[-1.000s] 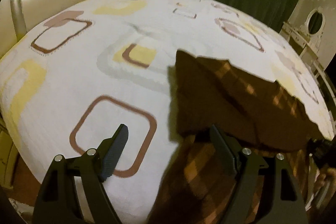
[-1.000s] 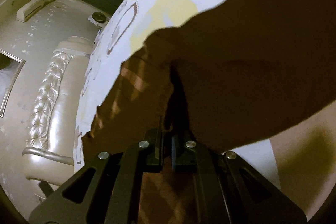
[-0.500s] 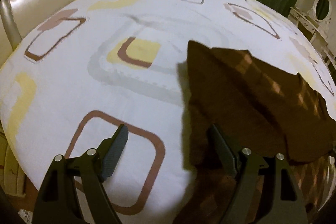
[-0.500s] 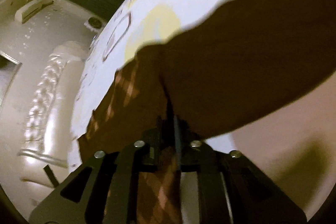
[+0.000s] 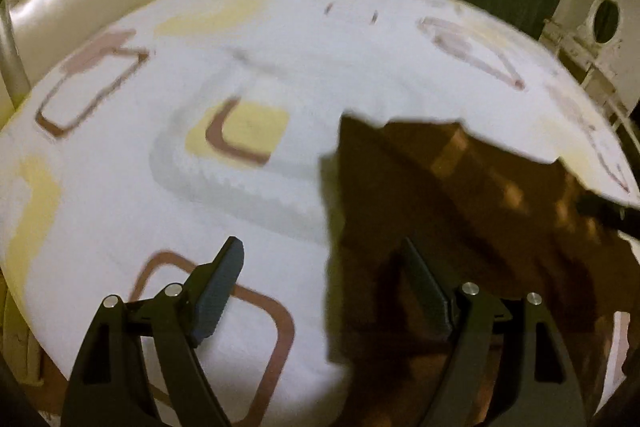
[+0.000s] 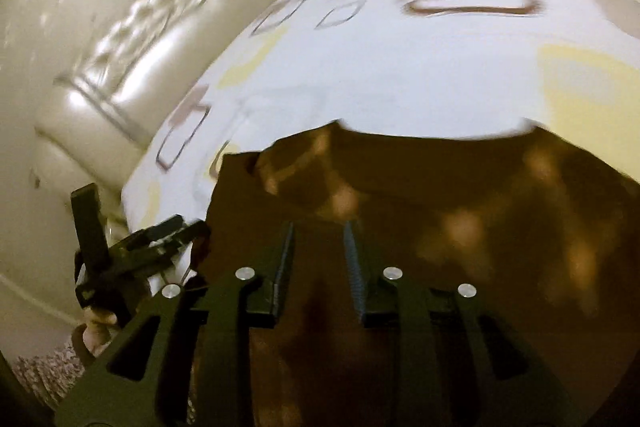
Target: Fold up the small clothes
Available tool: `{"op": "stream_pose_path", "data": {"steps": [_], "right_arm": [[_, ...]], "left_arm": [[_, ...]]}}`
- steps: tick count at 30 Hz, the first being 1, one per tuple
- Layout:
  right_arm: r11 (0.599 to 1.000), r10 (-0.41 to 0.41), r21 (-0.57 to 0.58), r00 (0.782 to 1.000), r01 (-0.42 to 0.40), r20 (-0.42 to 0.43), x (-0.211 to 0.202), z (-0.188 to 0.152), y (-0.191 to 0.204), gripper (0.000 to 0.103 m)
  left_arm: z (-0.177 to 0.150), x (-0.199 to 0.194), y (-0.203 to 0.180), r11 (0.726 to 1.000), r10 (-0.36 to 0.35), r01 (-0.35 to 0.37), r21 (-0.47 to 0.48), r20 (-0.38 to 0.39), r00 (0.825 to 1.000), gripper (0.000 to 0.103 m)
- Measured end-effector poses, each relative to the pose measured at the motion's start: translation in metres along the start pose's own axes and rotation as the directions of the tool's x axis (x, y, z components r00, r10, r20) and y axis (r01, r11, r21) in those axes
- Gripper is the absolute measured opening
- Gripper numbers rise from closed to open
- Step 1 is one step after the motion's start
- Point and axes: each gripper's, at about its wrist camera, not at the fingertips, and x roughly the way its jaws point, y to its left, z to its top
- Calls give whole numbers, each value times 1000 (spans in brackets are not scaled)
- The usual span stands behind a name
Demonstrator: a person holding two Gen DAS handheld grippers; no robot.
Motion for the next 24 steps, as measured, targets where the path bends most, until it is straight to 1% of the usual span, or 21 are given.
{"op": "stream_pose_path", "data": {"steps": [1,2,3,4,5,8,9,10,11,12,14,16,18,19,22,23,24], "right_arm": [[1000,21,-18,999,-21,-29,16,7,5,30],[999,20,-37,998,-22,-51,31,13,10,33],[998,24,-55,998,-27,-65,40,15,15,39],[997,38,-71,995,-44,-88,48,18,18,41],[995,42,-90,992,-53,-121,61,20,22,41],[988,13,-151,983,-41,-181,79,17,34,41],[985,2,-170,982,-35,-191,80,16,36,35],[982,-8,-186,980,-30,-199,81,14,38,13],[979,-17,-202,977,-27,-213,84,12,40,1],[975,-42,-222,973,-9,-228,87,9,42,2],[967,-93,-252,976,41,-197,87,8,43,2],[974,-107,-217,980,69,-168,84,8,34,2],[988,-85,-142,986,64,-146,81,8,19,1],[992,-70,-116,986,53,-149,82,7,14,1],[995,-61,-93,987,47,-151,81,9,14,3],[995,-65,-86,987,53,-144,79,12,15,3],[997,-45,-70,992,37,-118,74,18,18,4]], "left_arm": [[-2,3,3,1000,1,-1,-8,-15,1000,80],[-5,5,6,1000,2,-3,-13,-26,1000,80],[-8,8,9,1000,4,-4,-16,-32,999,80],[-10,10,10,1000,3,-4,-15,-29,1000,81],[-12,10,11,1000,8,-8,-10,-21,1000,84],[-13,13,11,1000,22,-22,-4,-21,1000,85],[-12,15,11,1000,22,-22,-8,-24,999,86],[-12,16,11,1000,26,-26,-12,-27,999,86],[-12,15,12,999,30,-30,-11,-27,999,86],[-13,16,11,999,36,-36,-6,-26,999,87],[-15,16,10,999,46,-46,-2,-16,999,87],[-16,16,11,999,48,-48,-5,-5,999,87],[-17,16,13,999,45,-45,-7,2,999,87],[-17,17,13,999,45,-45,-5,4,999,88],[-17,17,15,999,38,-38,-2,4,999,88],[-16,18,16,999,34,-34,-3,3,999,89],[-16,18,17,999,31,-31,-4,3,1000,89]]}}
